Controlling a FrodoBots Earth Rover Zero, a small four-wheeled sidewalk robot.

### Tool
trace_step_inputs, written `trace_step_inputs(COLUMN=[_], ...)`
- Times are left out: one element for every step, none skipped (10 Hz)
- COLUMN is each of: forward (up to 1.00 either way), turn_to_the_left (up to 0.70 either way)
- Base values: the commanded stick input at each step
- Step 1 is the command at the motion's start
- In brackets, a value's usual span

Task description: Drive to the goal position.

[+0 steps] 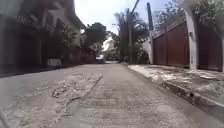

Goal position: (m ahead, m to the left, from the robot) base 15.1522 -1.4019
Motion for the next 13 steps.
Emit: trace_step_inputs(forward=[0.70,0.70,0.70,0.70,0.70,0.70,0.70,0.70,0.70,0.70,0.70,0.70,0.85], turn_to_the_left=[0.00,0.00,0.00,0.00,0.00,0.00,0.00,0.00,0.00,0.00,0.00,0.00,0.00])
